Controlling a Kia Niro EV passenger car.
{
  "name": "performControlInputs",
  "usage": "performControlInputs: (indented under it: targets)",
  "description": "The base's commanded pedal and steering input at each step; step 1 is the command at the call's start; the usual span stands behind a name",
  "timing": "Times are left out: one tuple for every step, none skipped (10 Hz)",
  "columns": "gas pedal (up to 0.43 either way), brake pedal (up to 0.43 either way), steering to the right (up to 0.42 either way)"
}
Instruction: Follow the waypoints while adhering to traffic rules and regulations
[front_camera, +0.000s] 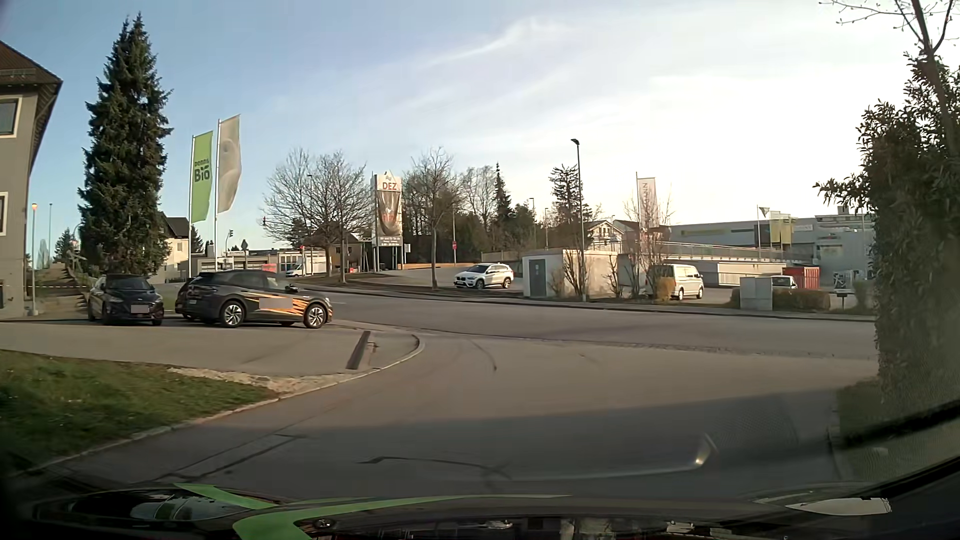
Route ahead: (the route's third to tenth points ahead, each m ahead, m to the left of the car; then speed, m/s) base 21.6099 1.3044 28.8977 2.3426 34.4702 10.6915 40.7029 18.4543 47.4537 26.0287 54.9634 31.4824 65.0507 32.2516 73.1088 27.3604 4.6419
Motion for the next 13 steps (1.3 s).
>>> performControlInputs:
  targets:
    - [0.000,0.152,0.208]
    - [0.000,0.152,0.221]
    - [0.000,0.152,0.235]
    - [0.000,0.159,0.245]
    - [0.000,0.159,0.253]
    - [0.000,0.159,0.261]
    - [0.000,0.171,0.265]
    - [0.000,0.171,0.268]
    - [0.000,0.189,0.269]
    - [0.000,0.195,0.268]
    - [0.000,0.195,0.268]
    - [0.000,0.201,0.268]
    - [0.000,0.201,0.268]
